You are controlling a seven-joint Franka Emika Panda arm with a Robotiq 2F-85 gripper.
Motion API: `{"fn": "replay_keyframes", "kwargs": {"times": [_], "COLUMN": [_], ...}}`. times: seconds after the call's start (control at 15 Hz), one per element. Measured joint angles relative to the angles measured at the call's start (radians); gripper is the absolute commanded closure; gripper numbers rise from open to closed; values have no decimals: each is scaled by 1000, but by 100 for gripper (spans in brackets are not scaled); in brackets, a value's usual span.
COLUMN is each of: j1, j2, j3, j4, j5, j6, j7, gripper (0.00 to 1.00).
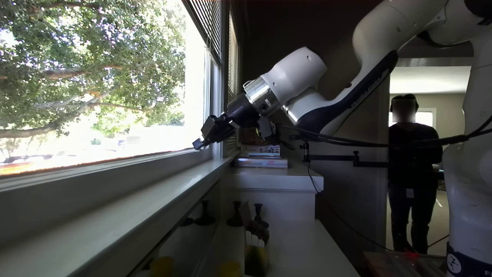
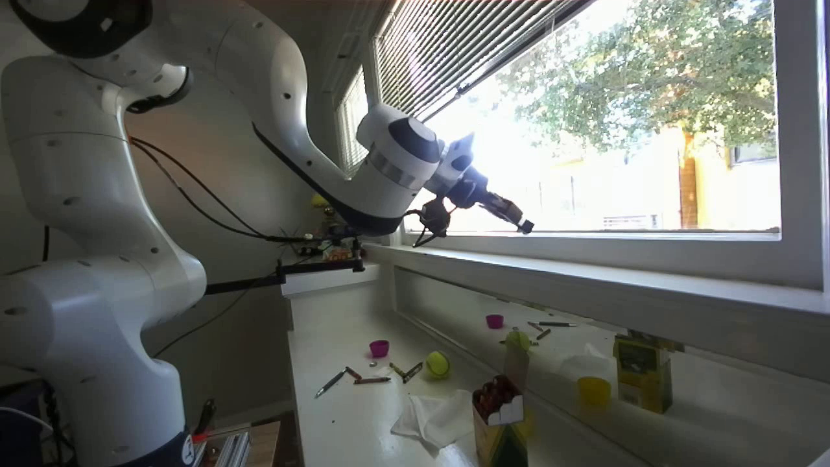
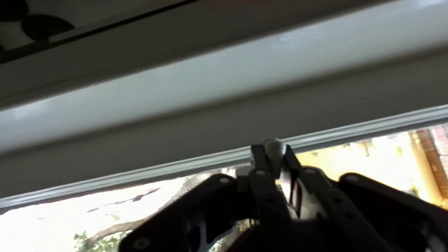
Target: Close the window blinds
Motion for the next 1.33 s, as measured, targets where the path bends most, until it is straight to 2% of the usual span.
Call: {"fn": "replay_keyframes", "kwargs": {"times": [0.4,0.87,1.07,1.33], "j1": [136,276,310,315], "j2": [-48,-93,-92,-92], "j3": [-2,9,31,96], "j4": [-1,43,78,111], "j5": [0,11,18,18], "j6": [62,64,63,34], "j7": [3,53,79,100], "gripper": [97,97,97,97]}}
